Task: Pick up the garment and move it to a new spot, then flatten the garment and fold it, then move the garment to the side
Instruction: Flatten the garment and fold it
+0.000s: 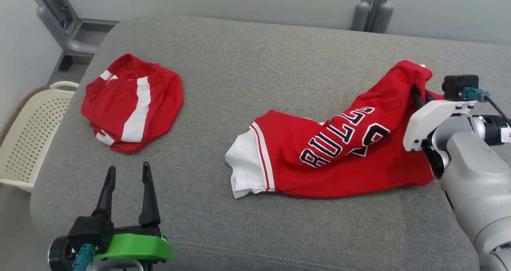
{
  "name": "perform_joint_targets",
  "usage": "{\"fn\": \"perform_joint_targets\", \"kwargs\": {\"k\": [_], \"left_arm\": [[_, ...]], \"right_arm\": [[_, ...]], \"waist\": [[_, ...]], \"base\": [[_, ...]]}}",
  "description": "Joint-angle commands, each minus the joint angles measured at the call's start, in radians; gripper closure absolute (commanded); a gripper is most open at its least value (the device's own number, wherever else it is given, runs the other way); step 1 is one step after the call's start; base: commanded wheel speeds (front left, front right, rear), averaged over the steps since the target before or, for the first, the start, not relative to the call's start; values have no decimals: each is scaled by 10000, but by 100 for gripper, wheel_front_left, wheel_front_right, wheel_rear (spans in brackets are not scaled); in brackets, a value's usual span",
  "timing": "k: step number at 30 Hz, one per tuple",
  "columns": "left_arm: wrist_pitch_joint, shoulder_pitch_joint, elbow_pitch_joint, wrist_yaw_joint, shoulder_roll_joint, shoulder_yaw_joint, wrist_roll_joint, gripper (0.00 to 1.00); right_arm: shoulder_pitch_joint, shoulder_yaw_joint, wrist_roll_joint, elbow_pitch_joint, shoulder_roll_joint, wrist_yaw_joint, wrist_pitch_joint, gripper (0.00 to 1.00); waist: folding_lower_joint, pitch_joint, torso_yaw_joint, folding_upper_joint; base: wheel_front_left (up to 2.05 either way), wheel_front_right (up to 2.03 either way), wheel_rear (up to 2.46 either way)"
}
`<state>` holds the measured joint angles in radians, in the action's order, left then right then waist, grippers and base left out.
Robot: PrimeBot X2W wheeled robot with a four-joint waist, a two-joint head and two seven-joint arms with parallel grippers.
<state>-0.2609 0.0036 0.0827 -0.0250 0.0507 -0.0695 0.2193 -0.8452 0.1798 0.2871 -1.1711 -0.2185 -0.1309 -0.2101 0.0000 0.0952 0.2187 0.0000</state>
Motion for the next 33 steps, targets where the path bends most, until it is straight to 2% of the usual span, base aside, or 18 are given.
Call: {"fn": "perform_joint_targets", "kwargs": {"k": [1, 2, 3, 11, 20, 33], "left_arm": [[-36, -164, 47, 51, -3, -32, 39, 0], [-36, -162, 50, 27, -3, -44, 43, 0], [-35, -156, 55, 15, -3, -54, 48, 0], [-35, -36, 39, -18, -3, 23, 42, 0], [-35, 155, -58, -96, -2, 87, -35, 0], [-35, 427, -245, -123, -2, 375, -192, 0]], "right_arm": [[-106, 3, -36, -231, -141, 3, -123, 93], [-125, 8, -124, -329, -201, 3, -199, 62], [-150, -47, -170, -414, -266, 3, -271, 0], [136, -375, -495, -282, -247, 3, -567, 0], [1906, -1021, -597, 2265, 24, 3, -578, 0], [4376, -1663, -621, 4727, 475, 3, -579, 0]], "waist": [[0, 0, 172, 0], [0, -5, 201, 0], [0, -12, 226, 0], [0, -102, 42, 0], [0, -439, -508, 0], [0, -606, -904, 0]], "base": [[0, 0, 0], [0, 0, 0], [0, 0, 0], [0, 0, 0], [0, 0, 0], [0, 0, 0]]}}
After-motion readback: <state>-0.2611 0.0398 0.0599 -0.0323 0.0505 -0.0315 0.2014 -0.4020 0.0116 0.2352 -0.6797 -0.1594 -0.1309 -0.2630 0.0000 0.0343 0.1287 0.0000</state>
